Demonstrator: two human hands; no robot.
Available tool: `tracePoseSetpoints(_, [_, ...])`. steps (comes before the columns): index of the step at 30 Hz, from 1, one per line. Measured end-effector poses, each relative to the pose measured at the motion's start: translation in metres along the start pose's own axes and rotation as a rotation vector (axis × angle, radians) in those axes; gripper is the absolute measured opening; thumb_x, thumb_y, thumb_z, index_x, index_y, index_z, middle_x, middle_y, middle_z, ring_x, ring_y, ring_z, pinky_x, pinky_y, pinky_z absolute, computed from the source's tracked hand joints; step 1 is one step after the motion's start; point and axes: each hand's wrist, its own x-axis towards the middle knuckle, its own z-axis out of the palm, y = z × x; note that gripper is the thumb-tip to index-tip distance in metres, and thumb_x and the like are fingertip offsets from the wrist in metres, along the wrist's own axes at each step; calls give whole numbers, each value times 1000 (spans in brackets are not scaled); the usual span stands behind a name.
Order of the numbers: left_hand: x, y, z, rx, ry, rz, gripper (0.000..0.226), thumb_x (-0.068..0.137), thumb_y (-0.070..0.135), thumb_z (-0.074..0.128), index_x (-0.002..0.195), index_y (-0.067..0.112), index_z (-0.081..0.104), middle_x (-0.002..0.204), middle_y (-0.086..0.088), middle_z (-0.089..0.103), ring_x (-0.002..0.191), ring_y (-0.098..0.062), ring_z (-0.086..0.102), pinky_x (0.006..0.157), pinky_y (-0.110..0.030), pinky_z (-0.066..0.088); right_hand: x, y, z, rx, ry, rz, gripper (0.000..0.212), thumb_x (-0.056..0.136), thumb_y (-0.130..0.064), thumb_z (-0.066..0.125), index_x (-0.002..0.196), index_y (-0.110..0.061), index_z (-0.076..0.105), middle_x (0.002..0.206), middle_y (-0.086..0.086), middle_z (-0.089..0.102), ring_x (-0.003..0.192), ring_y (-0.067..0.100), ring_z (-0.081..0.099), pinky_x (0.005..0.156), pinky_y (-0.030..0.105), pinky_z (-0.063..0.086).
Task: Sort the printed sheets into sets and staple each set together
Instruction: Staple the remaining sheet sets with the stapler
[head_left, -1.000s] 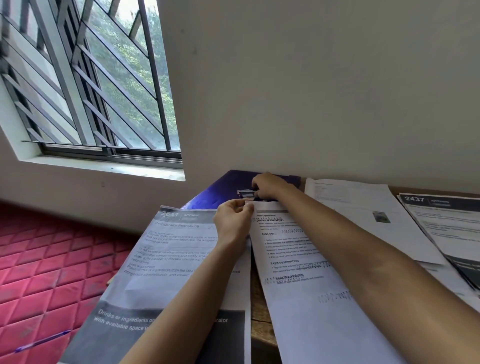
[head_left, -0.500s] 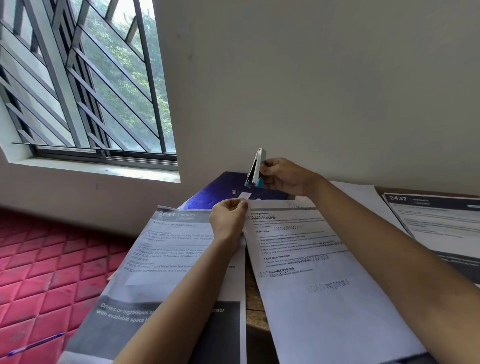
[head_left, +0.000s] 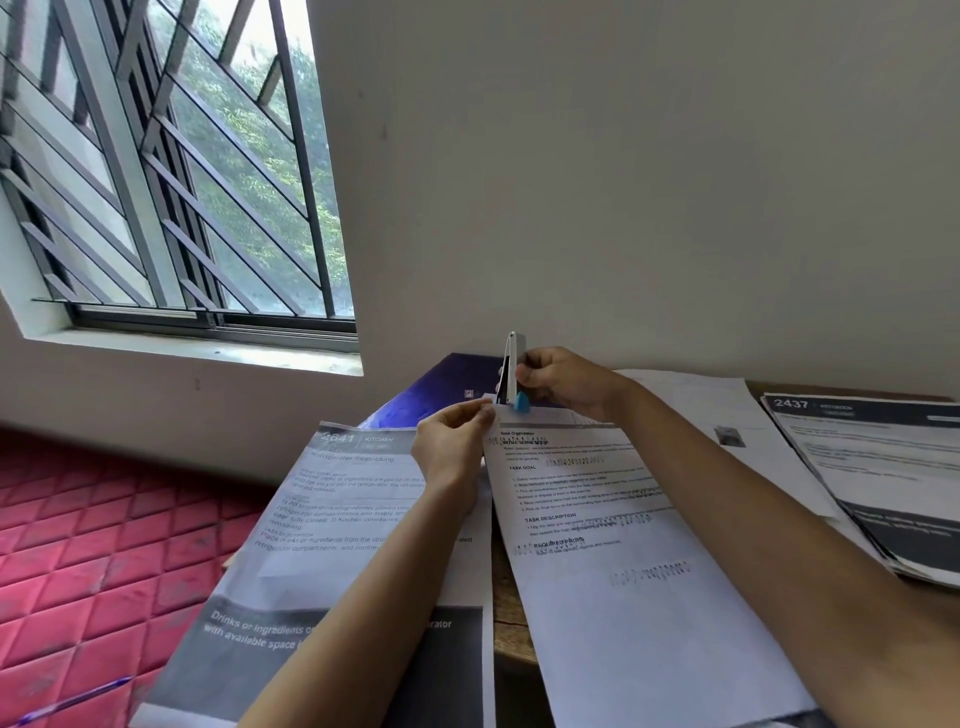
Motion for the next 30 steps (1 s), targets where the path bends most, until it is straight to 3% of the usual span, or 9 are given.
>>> tracePoseSetpoints(9, [0,0,1,-4,29,7,15,81,13,76,77,28,74,87,1,74,86,-18,71,84,-38,59,-3,-3,-1,-7,-6,-30,26,99,-13,46,121,-1,56,117,17,64,109,25,63,98,33,50])
tracePoseSetpoints(16, [-3,3,1,-13,13,19,10,80,14,77,83,23,75,88,-1,75,87,-19,71,82,-32,59,-3,-5,8,-46,-49,-38,15,99,-14,49,106,-7,59,100,6,65,97,16,63,91,27,51])
tracePoseSetpoints(24, [-6,4,-2,-63,-13,12,11,78,12,80,85,17,74,86,-5,75,83,-21,72,68,-22,59,-4,-3,10,-36,-71,-60,18,98,-15,50,111,-4,58,103,8,65,99,17,63,94,28,50])
tracePoseSetpoints(30, [-6,5,-2,-131,-31,-10,21,77,8,79,96,9,74,88,-7,75,81,-19,71,64,-20,58,-3,-3,11,-7,-47,-63,16,98,-14,49,110,-6,57,108,10,65,100,17,64,88,23,52])
